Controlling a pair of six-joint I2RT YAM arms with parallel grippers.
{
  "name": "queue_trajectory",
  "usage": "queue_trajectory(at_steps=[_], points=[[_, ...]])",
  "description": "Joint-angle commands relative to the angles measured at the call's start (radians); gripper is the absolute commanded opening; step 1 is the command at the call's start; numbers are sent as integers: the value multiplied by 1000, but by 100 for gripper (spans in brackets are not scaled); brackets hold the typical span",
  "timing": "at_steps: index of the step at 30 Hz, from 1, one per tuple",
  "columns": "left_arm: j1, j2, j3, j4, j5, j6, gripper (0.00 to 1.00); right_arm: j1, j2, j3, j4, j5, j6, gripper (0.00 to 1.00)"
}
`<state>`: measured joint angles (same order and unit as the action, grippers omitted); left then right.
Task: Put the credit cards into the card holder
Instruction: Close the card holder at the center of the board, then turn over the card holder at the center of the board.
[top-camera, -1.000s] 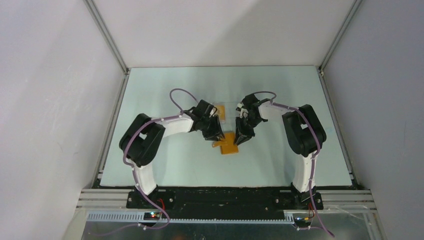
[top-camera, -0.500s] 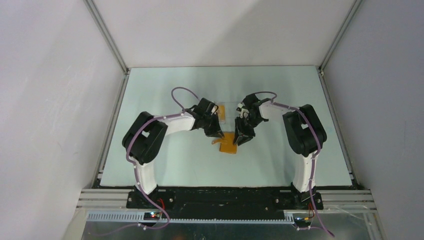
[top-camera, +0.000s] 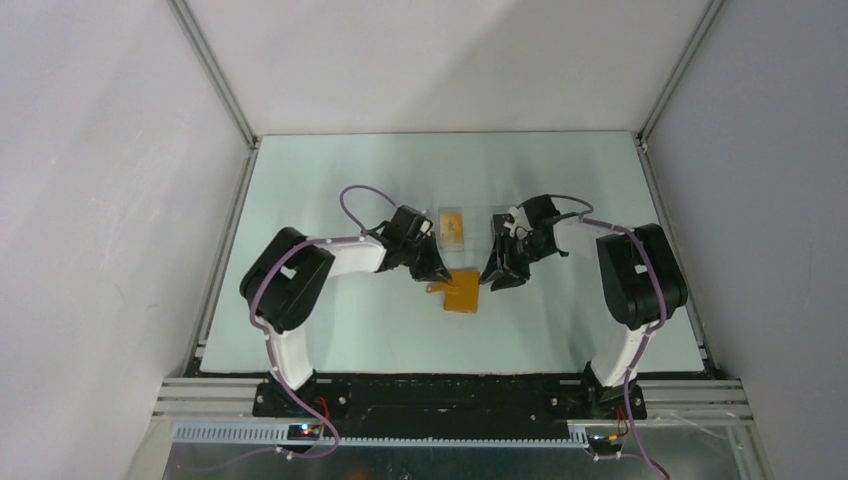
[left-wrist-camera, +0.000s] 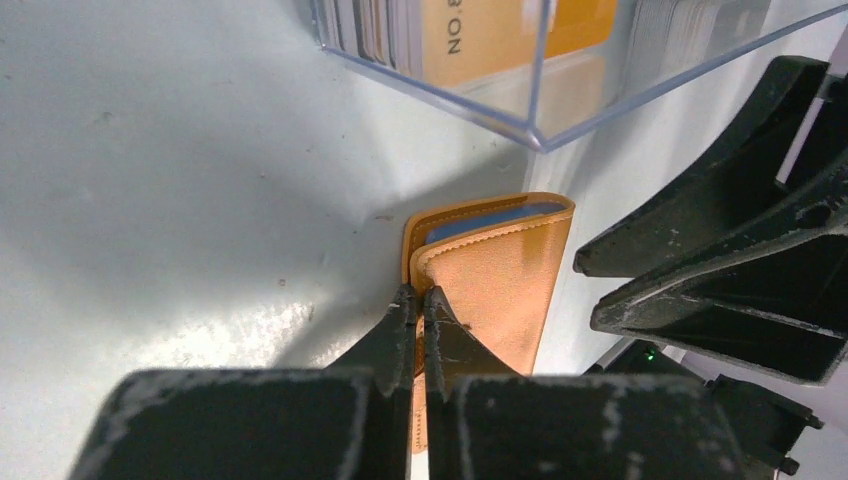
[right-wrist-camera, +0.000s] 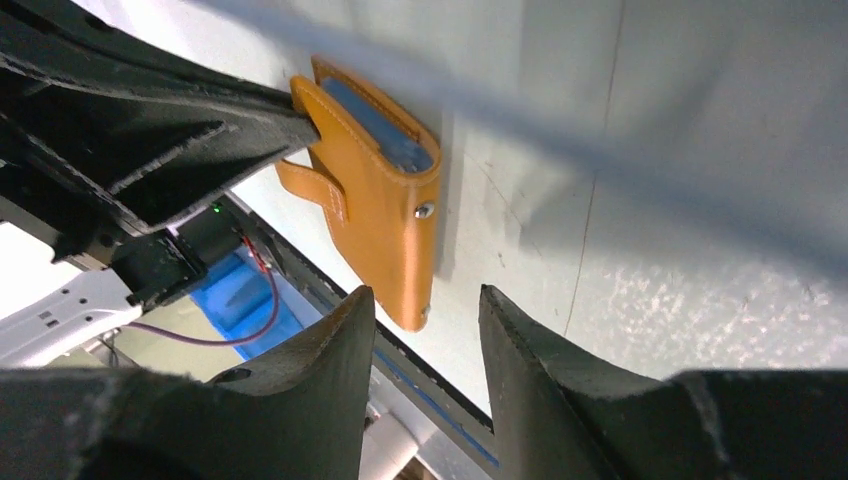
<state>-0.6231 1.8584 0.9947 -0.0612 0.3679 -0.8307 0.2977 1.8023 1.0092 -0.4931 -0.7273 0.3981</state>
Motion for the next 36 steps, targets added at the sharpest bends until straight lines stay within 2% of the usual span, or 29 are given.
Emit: queue_trajectory(at_steps=[1,6,12,18,20,25,31,36], points=[[-29,-15,-41,6,-7,-37,0,-12,24,-52,76,-65,104,48],[-43,-32,-72,14,-38,-107,0,-8,33,-75,105,-39,152,48],[-72,-37,-107,40,-51,-171,0,-5,-14,-73,83,-17,118,49],[-88,-17,-128,55,-53,-189,0,-3,-172,-30,-53,110,21,66],[-89,-12,-129,83,-52,-192,0,-4,-221,-29,-96,159,-6,69],[-98,-3,-139,129,-48,-232,0,-16,-268,-74,-131,133,-13,69],[-117,11,-153,185,-44,-285,0,-32,-226,-203,-28,34,29,61],[-127,25,-156,222,-31,-311,0,-49,-188,-271,94,-35,58,58]])
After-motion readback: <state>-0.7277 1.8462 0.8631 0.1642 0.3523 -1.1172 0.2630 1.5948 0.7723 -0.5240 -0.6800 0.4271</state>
